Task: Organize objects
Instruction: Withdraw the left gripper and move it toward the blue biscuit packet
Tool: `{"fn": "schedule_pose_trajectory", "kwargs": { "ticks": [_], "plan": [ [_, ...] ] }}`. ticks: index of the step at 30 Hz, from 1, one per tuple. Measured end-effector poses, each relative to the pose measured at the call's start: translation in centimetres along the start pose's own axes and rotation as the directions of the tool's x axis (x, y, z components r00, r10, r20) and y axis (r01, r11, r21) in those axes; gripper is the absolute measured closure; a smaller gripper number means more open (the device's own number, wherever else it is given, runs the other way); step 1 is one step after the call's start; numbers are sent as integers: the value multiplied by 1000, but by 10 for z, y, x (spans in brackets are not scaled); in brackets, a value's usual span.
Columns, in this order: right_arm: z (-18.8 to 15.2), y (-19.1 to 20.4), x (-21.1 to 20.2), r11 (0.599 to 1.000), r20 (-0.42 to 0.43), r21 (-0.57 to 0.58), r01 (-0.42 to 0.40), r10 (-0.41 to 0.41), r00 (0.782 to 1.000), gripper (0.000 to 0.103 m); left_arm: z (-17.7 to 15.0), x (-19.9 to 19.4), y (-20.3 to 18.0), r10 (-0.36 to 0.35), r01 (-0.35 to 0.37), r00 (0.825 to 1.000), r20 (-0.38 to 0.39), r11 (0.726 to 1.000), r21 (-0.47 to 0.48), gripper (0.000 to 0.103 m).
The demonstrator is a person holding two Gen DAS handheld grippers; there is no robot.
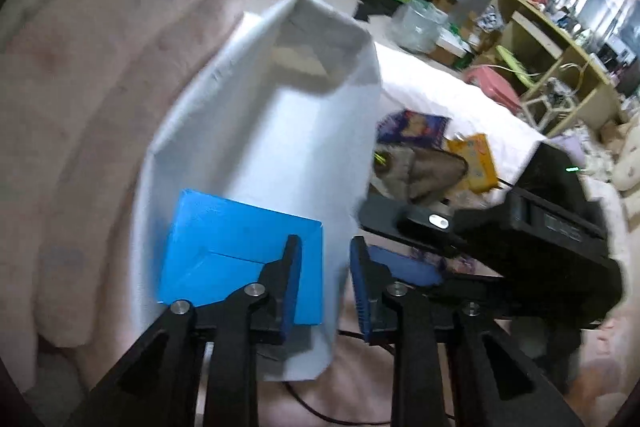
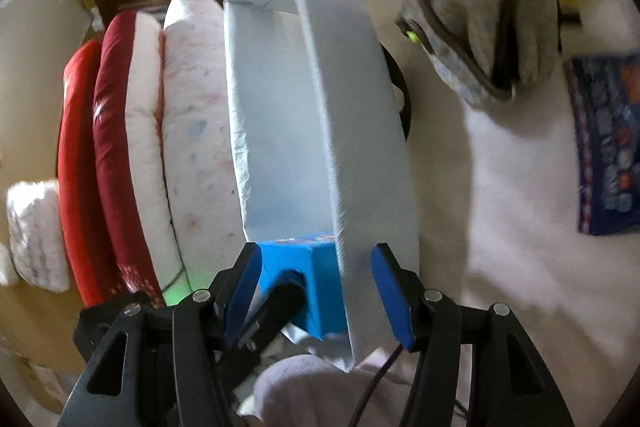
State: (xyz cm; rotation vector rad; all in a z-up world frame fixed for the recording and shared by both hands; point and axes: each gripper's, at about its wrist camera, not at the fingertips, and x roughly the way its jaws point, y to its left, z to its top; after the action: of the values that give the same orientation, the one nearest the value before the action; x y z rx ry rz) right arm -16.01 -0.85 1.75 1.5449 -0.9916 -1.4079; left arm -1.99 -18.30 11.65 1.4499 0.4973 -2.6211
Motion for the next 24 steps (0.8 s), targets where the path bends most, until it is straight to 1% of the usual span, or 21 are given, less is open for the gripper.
{"fn": "schedule_pose_trajectory", "kwargs": {
  "ticks": [3,4,5,6,7,8,9,10,11,12,13,14,15,16,17,18,19,20,22,23,24],
  "plan": [
    [-1,29,-4,992,35,-104,74,-71,997,46,-1,-15,-12,52,-57,995,87,997,61,74],
    [-9,44,-7,983,66,-150,102,-93,993,46,0,-19,-17,64,-74,991,117,994,84,74],
    [-11,54,-18,974,94,-186,129,-113,989,46,-1,-27,-27,81,-102,982,171,987,120,71],
    [-12,65,-30,960,134,-226,166,-138,981,46,-5,-40,-40,79,-122,967,243,978,166,69],
    [-23,85,-41,932,202,-279,231,-178,963,46,-5,-46,-47,69,-124,959,276,974,189,61],
    [-28,98,-58,909,255,-303,286,-212,944,46,-8,-58,-57,50,-125,946,320,968,217,46],
    [-42,120,-82,875,335,-351,332,-214,918,46,-13,-70,-69,34,-129,930,366,963,238,35],
    [-68,152,-105,817,433,-446,366,-161,887,46,-16,-75,-75,31,-138,919,394,959,246,14],
    [-89,176,-127,740,534,-515,433,-119,837,31,-19,-79,-83,35,-159,898,438,955,251,8],
    [-99,191,-141,685,601,-543,486,-87,794,4,-24,-82,-91,43,-189,871,490,949,253,8],
    [-123,208,-153,613,694,-561,557,-19,719,0,-29,-84,-99,52,-226,835,547,940,257,8],
    [-134,211,-163,584,747,-556,592,37,664,0,-30,-83,-106,54,-251,819,572,929,272,10],
    [-138,214,-164,568,797,-531,629,83,598,0,-28,-79,-113,43,-252,829,558,919,303,13],
    [-142,212,-171,562,840,-476,676,64,539,0,-23,-70,-120,18,-219,864,503,914,343,27],
    [-135,208,-178,551,862,-416,723,-14,506,0,-17,-62,-122,0,-179,894,448,917,356,52],
    [-125,203,-175,542,856,-372,754,-114,505,0,-10,-52,-121,-11,-136,920,392,928,346,63],
    [-112,195,-163,539,821,-345,768,-222,526,0,-5,-39,-119,-29,-79,948,318,944,321,82],
    [-102,186,-148,551,781,-326,768,-300,547,4,0,-26,-116,-44,-33,967,251,956,293,88],
    [-100,156,-151,567,726,-304,766,-382,571,7,3,-3,-112,-39,-8,984,173,964,265,88],
    [-99,133,-152,557,690,-298,775,-435,578,11,1,3,-113,-32,-8,988,149,965,263,88],
    [-98,105,-166,547,654,-288,786,-487,579,23,1,17,-112,-28,2,995,98,966,257,88]
  ]
}}
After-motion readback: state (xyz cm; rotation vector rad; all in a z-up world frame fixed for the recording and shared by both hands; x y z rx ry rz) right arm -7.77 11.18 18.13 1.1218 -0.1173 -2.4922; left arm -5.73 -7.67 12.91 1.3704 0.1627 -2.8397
